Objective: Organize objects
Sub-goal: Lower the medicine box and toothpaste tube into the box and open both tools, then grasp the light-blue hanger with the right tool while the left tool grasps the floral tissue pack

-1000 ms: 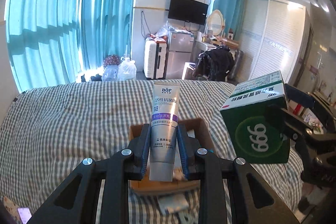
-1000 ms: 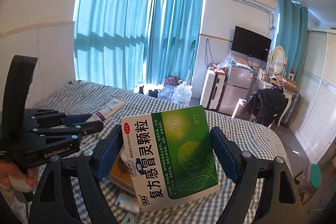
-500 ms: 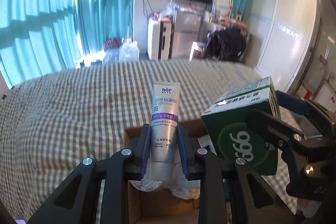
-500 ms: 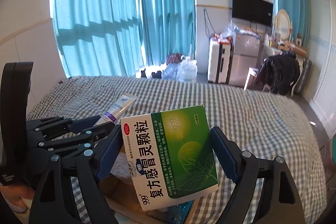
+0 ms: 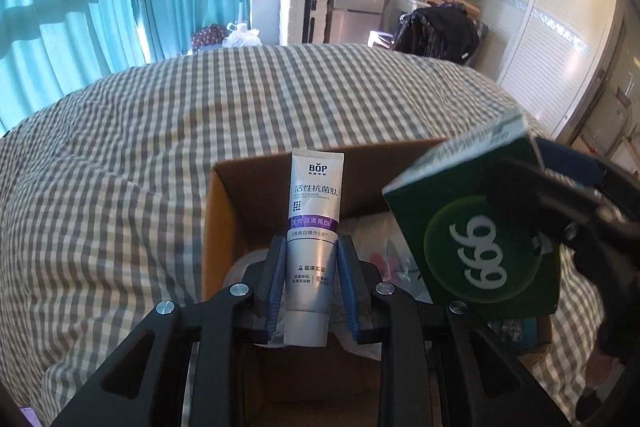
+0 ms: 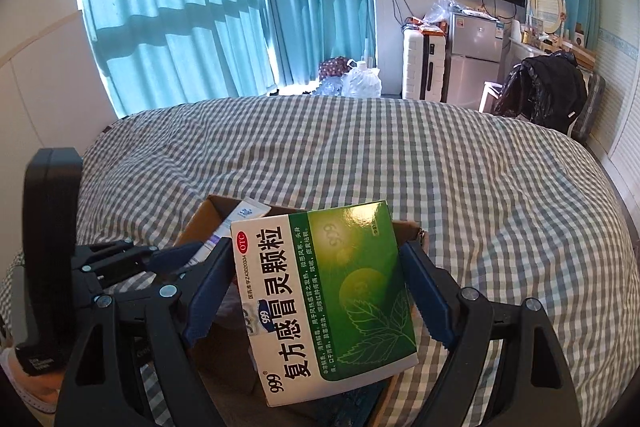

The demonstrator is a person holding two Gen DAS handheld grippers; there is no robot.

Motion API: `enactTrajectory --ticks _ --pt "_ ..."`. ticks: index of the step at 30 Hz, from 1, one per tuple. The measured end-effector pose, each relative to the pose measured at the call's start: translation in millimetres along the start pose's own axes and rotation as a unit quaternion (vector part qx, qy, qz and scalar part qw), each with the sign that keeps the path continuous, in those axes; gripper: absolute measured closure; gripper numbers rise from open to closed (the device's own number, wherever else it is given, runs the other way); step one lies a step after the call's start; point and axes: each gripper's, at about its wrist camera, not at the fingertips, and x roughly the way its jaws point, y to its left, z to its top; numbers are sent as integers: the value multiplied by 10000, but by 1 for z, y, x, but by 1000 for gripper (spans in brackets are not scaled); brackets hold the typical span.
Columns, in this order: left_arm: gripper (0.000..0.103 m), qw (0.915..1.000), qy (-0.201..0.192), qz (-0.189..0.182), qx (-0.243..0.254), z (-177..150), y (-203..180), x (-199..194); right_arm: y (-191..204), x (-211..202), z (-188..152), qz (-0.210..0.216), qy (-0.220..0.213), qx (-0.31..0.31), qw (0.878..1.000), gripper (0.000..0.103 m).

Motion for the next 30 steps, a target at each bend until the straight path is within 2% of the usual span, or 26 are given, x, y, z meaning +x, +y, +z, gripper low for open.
enactTrajectory --ticks 3,5,6,7,9,14,20,24,26,30 --pt "75 10000 53 9 43 -2 -6 -4 -1 -8 1 99 -60 134 9998 19" --pt "69 10000 1 -2 93 -1 -9 -16 -2 -18 3 153 -141 248 9995 14" --pt "56 9999 -39 33 132 -2 -8 -25 -3 -26 5 164 -199 295 9992 13" --pt "36 9998 -99 93 175 -2 -10 -34 -3 -33 5 155 -260 323 9990 10" --pt "15 9988 -314 273 242 -3 -15 -54 -2 -53 9 96 -397 351 9985 9" --pt "14 9971 -643 294 291 -6 -17 -104 10 -113 16 16 -687 152 9975 9" --pt "6 9933 -1048 360 317 -11 -19 -172 36 -188 17 -130 -1041 -212 9943 9" --pt "4 9888 -1364 574 185 -22 -10 -207 57 -232 12 -245 -1153 -456 9920 9" --pt "3 9862 -1486 729 -79 -31 -1 -222 69 -248 4 -262 -1207 -542 9909 9" --pt "2 9857 -1547 638 -211 -54 12 -238 87 -261 -13 -184 -1213 -677 9901 9"
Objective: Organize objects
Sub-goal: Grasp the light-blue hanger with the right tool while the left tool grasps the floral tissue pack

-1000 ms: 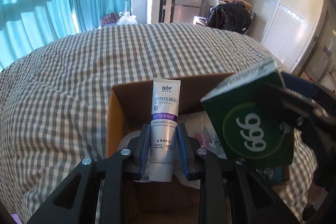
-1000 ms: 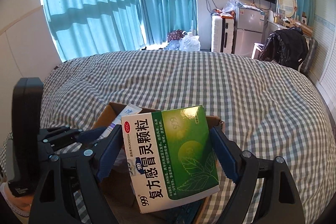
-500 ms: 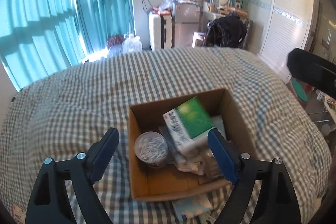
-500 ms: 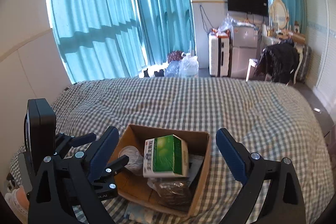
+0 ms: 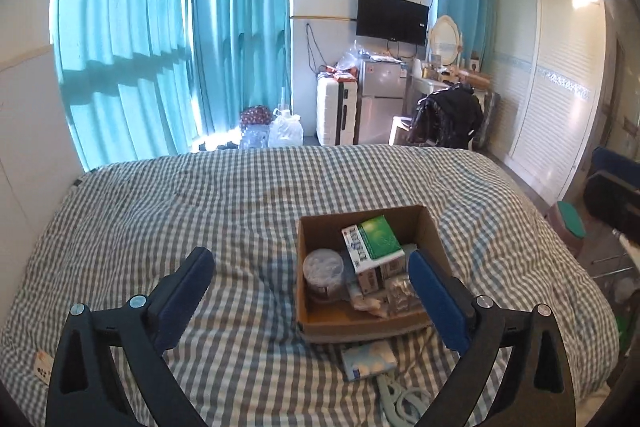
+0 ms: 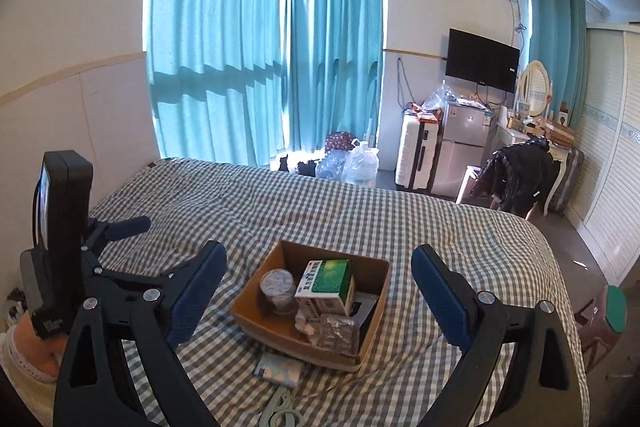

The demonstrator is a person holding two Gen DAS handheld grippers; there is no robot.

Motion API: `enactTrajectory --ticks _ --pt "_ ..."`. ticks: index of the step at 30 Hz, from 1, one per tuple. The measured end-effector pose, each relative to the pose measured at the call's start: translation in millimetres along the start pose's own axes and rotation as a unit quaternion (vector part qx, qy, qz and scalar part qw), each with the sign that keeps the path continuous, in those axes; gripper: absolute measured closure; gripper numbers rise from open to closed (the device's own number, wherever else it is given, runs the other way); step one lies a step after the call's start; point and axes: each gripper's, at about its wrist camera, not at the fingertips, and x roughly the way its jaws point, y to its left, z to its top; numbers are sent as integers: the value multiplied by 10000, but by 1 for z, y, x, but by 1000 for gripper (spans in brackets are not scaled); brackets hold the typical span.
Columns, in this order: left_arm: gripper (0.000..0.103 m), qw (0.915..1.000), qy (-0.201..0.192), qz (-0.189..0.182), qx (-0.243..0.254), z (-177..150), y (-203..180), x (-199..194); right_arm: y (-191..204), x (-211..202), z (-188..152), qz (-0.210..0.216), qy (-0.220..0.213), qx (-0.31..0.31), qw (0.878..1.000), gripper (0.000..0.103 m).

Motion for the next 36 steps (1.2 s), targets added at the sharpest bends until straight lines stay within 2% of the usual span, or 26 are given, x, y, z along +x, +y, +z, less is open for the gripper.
enactTrajectory --ticks 4,9,13,17,19,22,25,31,33,35,36 --pt "1 9996 23 289 0 -26 6 -3 10 4 -25 30 104 -52 9999 9" --pt "1 9989 397 253 -90 -72 6 24 14 34 -78 -1 502 -46 9987 9" --pt "1 9956 885 321 -28 -121 -1 56 17 75 -131 -63 1124 -65 9936 9" --pt "1 9902 1349 346 102 -156 -7 80 17 113 -190 -151 1840 54 9828 9" --pt "1 9886 1450 369 151 -165 -5 86 18 129 -219 -59 2200 147 9754 9" --pt "1 9881 1515 269 -47 -169 3 88 26 147 -248 -80 2546 45 9670 11" --pt "1 9870 1567 360 -87 -169 6 88 30 163 -265 174 2845 198 9583 14" --pt "1 9846 1697 367 -223 -176 10 94 45 171 -278 160 3013 -102 9533 17" --pt "1 9841 1714 380 -254 -176 11 96 46 171 -280 171 3033 -116 9527 21" --pt "1 9841 1713 407 -233 -177 10 96 48 170 -281 188 3036 -184 9524 34" --pt "1 9841 1710 417 -221 -177 10 96 49 168 -282 152 3016 -235 9530 35"
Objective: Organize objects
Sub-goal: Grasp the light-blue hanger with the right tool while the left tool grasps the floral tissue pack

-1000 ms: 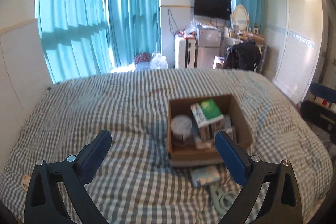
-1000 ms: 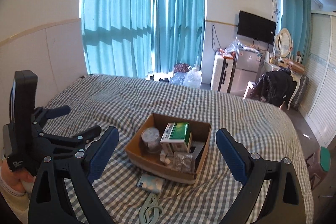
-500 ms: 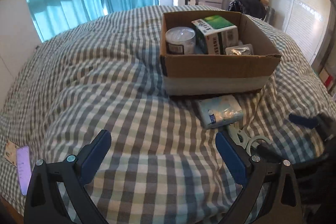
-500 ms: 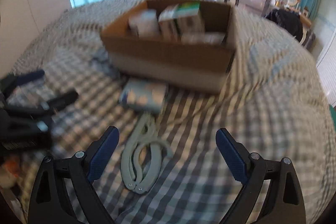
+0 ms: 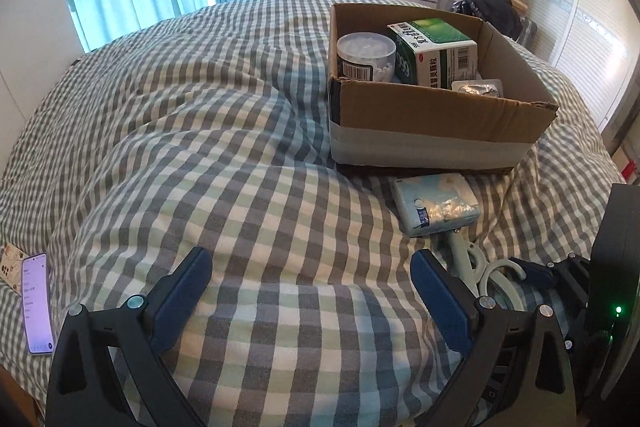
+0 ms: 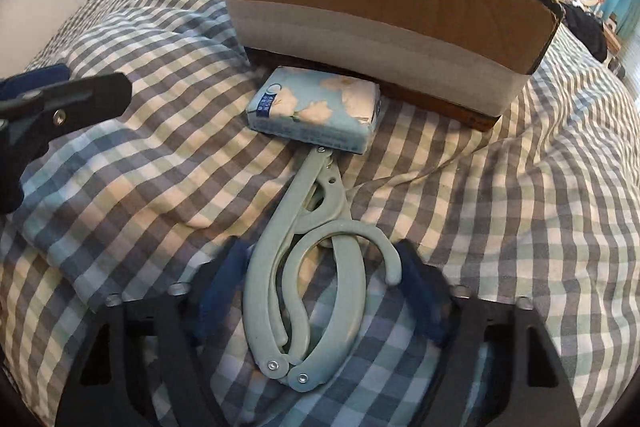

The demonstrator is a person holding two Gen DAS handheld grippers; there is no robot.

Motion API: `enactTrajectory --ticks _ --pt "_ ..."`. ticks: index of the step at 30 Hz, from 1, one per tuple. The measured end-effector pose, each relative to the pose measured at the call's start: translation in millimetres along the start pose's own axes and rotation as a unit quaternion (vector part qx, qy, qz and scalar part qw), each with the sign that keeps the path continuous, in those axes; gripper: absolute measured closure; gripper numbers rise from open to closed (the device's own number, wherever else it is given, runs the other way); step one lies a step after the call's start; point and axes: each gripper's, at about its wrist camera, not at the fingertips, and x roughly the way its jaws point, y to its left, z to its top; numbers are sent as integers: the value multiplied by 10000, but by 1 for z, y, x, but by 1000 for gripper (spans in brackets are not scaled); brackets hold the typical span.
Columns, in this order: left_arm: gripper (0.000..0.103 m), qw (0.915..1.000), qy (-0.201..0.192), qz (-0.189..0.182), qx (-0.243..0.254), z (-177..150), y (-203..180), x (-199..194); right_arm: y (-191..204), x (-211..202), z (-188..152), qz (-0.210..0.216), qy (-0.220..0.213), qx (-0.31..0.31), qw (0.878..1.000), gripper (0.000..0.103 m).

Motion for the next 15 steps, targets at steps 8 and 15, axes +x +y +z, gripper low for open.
enactTrajectory --ticks 8,15 --pt "1 9999 39 126 35 1 -1 0 -9 -39 -5 122 -478 -1 9988 37" --pt "1 9993 137 217 271 4 -20 7 -44 -70 3 -138 -712 133 9973 94"
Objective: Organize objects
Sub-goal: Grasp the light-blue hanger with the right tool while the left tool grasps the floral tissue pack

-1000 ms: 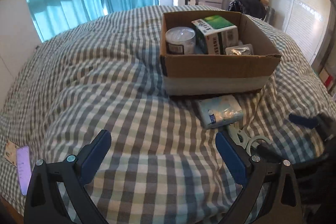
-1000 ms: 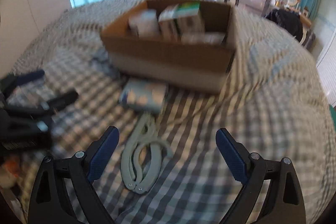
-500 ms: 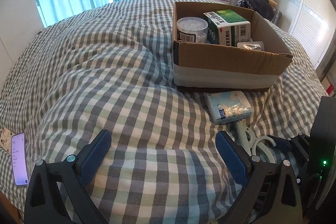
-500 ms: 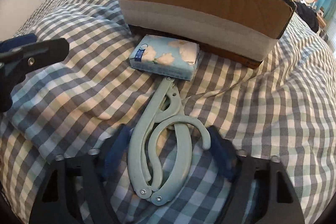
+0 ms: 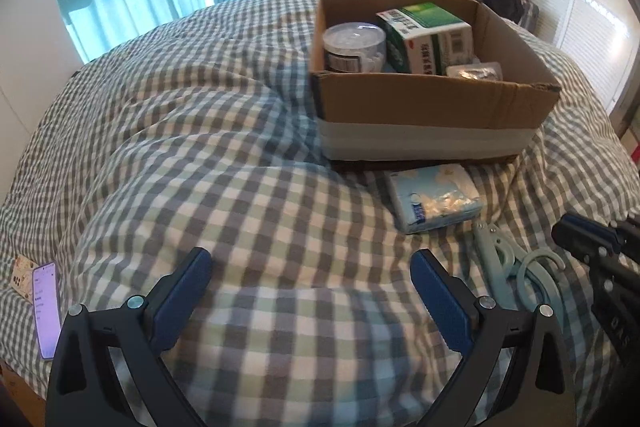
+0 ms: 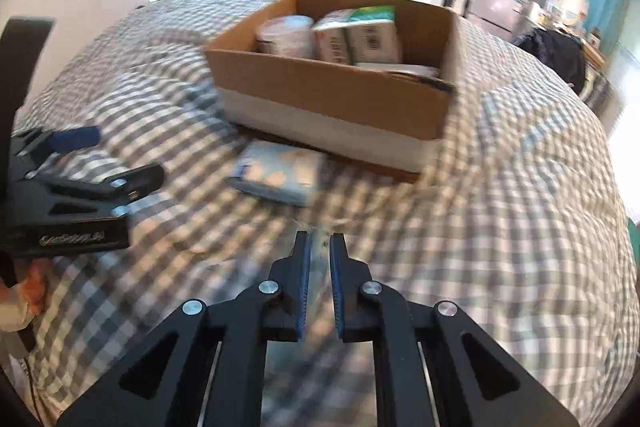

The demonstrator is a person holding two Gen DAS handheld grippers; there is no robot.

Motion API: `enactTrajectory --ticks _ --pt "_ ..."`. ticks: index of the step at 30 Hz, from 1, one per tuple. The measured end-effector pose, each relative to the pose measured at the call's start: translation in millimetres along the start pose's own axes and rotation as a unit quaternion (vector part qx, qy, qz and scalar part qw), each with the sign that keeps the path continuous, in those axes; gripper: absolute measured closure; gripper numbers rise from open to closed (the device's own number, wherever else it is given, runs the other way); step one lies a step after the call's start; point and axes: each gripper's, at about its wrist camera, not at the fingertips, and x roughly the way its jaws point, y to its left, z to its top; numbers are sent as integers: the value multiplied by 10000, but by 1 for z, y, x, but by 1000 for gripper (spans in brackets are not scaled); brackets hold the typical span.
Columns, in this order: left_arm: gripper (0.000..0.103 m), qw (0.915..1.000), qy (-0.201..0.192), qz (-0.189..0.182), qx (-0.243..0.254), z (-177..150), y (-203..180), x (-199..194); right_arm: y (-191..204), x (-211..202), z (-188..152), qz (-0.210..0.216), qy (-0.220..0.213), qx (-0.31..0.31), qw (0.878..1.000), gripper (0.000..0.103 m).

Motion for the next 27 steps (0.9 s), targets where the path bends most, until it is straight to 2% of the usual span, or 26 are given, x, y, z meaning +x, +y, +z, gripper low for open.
enactTrajectory --ticks 4,10,12,13,14,17,20,24,25,27 --pt "1 9999 70 -11 129 2 -11 6 -15 6 -7 207 140 186 9995 96" --pt "1 9999 120 10 121 2 -13 9 -6 16 0 366 283 215 9987 96" --pt "1 9999 98 5 87 2 -11 8 0 21 -1 332 464 129 9983 78" --pt "1 9999 85 9 58 2 -10 6 3 23 -1 316 493 88 9982 55" --pt "1 10000 67 2 27 2 -8 4 9 24 -2 318 517 44 9981 42" --pt "1 10000 1 14 -50 1 0 -3 20 27 -5 413 601 10 9973 41" --pt "1 10000 -11 71 -67 -2 6 -6 31 41 -8 155 816 -148 9964 41" --pt "1 9997 29 -93 -223 -5 13 -3 35 58 -11 183 978 -100 9950 41" --pt "1 9997 28 -101 -220 -5 13 -3 36 59 -11 169 972 -105 9951 47" --pt "1 9998 33 -95 -196 -5 12 -2 39 58 -11 196 943 -165 9952 73"
